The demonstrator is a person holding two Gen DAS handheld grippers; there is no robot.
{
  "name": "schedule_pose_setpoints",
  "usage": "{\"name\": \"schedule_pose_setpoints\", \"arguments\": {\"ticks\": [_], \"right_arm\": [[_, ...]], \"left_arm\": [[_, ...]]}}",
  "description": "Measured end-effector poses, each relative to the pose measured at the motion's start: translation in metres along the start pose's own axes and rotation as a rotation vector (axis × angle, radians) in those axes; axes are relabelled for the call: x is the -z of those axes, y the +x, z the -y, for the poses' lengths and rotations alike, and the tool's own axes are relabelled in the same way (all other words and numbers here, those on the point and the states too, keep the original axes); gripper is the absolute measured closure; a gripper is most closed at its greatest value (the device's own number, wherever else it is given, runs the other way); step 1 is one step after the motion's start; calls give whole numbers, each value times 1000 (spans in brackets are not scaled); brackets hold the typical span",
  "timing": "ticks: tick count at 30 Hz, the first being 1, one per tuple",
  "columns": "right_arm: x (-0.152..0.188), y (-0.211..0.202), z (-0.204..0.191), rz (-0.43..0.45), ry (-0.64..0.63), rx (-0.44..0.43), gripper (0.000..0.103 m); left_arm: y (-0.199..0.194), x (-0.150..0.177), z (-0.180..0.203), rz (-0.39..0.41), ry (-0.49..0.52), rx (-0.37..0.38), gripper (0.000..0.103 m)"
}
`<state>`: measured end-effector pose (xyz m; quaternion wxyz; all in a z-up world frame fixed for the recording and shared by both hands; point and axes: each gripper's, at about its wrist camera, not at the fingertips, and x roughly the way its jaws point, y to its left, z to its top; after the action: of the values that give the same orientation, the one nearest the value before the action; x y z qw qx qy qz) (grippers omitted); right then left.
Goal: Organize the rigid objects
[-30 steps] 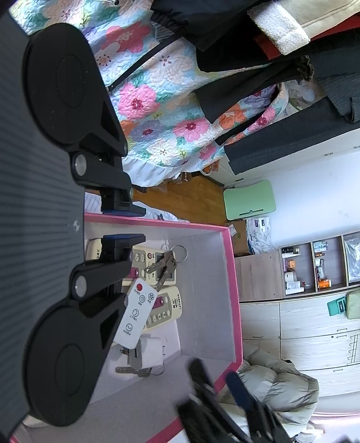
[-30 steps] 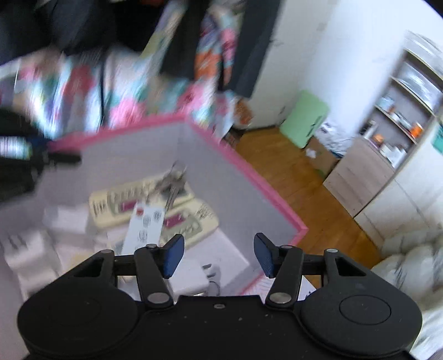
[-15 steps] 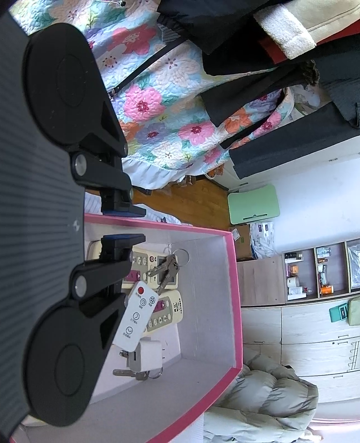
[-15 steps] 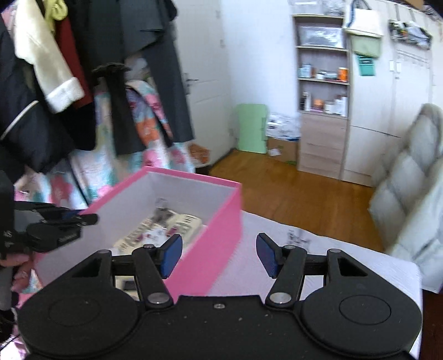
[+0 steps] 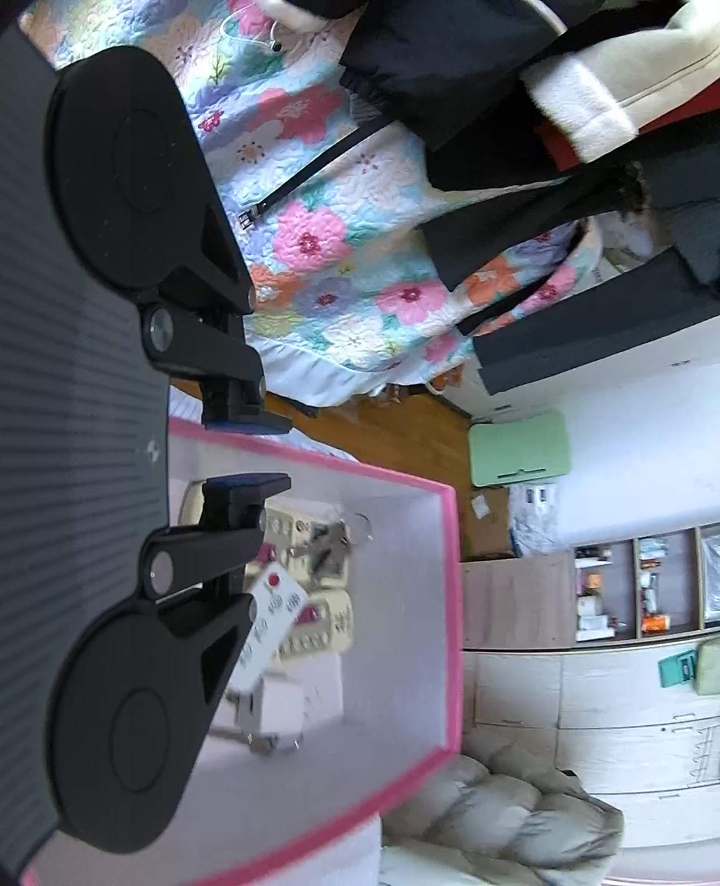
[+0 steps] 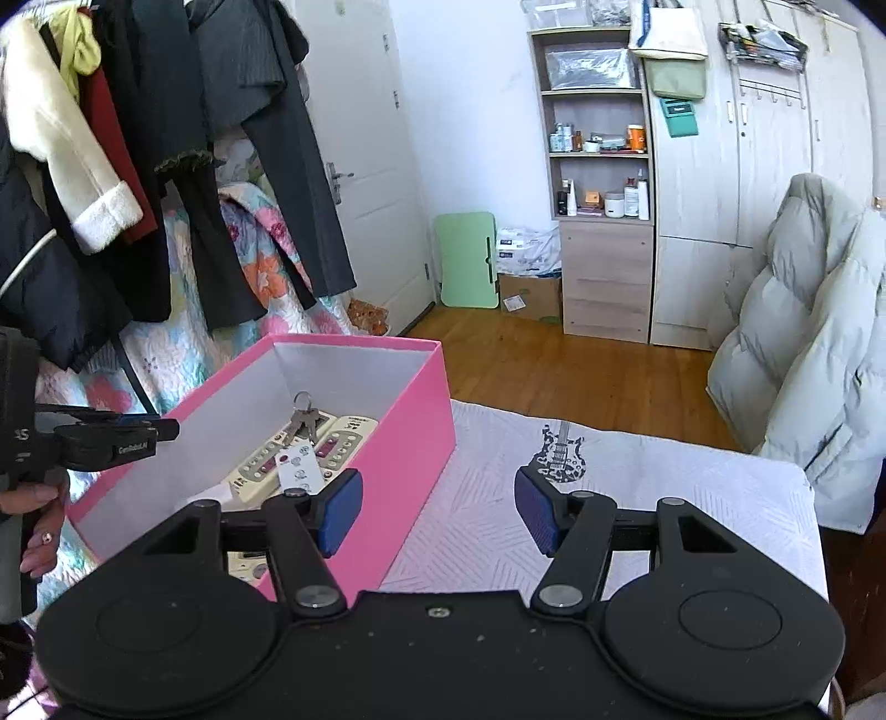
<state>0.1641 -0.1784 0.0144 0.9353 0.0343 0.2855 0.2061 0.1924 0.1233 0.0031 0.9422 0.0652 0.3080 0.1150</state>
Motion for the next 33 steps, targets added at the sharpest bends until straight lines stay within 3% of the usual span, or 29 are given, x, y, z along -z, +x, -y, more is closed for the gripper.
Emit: {"name": "schedule_pose_setpoints", "arguments": {"ticks": [6,11,13,15,19,21,23,29,32,33], "right_arm": [[5,-24,-4,36,6,-11,38],[7,-44,-10,64,-4,-9,37],[8,-52,-11,71,-9,-7,37],[9,-60,-14,79,-15,-8,37],[13,-75,-21,96,-33,1,36],[15,-82,-26,90,-59,19,36],[17,-91,-32,99,-85,42,36],[26,-113,-40,133,-91,88,33],[33,-123,-47,154,-115,148,26],[36,-127,-49,164,-123,158,15]], "left_arm": [[-52,-4,8,64,35,23,89],[-81,1,15,70,50,58,88],[-90,4,16,59,35,80,83],[-97,7,17,36,6,94,62],[-113,15,19,25,-19,110,57],[-120,18,21,12,-35,136,47],[-127,21,22,3,-45,170,43],[-147,31,33,27,-8,188,35],[-156,39,37,27,-7,198,34],[-158,42,39,27,-4,203,33]]}}
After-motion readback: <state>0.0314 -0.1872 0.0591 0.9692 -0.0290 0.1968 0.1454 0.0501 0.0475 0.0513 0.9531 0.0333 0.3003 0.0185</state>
